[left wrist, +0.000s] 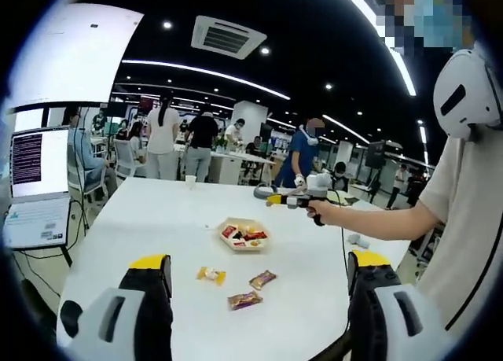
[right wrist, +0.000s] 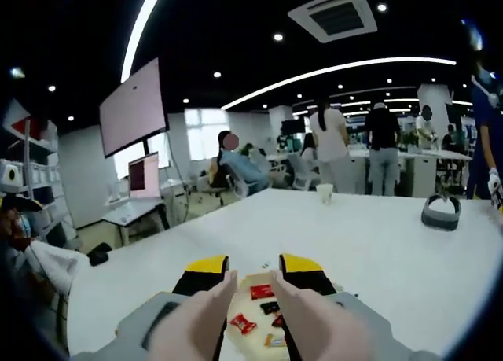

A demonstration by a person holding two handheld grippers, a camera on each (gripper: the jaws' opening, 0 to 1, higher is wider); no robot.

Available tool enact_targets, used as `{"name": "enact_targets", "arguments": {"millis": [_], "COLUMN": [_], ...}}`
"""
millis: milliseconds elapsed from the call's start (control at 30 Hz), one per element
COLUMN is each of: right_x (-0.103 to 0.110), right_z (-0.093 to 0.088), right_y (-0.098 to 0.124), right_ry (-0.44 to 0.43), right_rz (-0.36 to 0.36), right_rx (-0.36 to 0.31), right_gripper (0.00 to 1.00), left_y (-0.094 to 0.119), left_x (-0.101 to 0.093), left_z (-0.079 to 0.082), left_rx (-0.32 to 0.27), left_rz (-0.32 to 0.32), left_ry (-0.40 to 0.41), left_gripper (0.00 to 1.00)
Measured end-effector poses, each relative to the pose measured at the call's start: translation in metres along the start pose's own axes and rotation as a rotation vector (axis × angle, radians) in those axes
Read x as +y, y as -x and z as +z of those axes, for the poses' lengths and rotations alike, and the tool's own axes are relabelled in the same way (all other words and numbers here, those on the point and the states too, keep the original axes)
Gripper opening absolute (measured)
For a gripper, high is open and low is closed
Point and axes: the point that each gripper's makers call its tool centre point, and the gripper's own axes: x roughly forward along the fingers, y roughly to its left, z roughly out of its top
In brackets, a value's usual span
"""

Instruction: Place the target food into the container with the food tongs after gripping and lifting it, then release it inside without dropping or visibly crushing the food.

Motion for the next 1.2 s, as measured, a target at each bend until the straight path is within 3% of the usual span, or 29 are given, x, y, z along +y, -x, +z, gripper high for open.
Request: {"name": "enact_targets", "arguments": {"millis": [167,467,733,933,1133,1200], "right_x": [0.010,0.010,0.019,0.029,0.048,0.057], "right_z": [0.005,-0.008,-0.015,-0.024,-0.044,-0.049], "right_y": [0.016,0.029,0.037,0.044,0.035,0.033], "right_ry": [0.014,0.004,0.014,0.017,0.019,0.009], "right_rz": [0.040,0.033,0.046,0.088,0.130,0.147], "right_rx": [0.000,0.016,0.029,0.044,0.072,0.081], "right_gripper": [0.25,0.25,0.26,0.26,0.26,0.26], "left_y": [-0.007,-0.013,-0.010,-0.018,-0.007,0.004], "left_x": [0.006,-0.007,0.000,0.002,-0.006,-0.002], "left_z": [0.007,-0.008,0.001,-0.003,-0.009,-0.008], "left_rx": [-0.045,0.034,-0.008,-0.005,0.023,0.005], "left_rz": [0.006,-0.029,-0.026,-0.031,-0.034,-0.017], "left_ry": [0.019,-0.009,0.008,0.022,0.007,0.026], "left_gripper": [0.94,0.91,0.92,0.91,0.90,0.90]}}
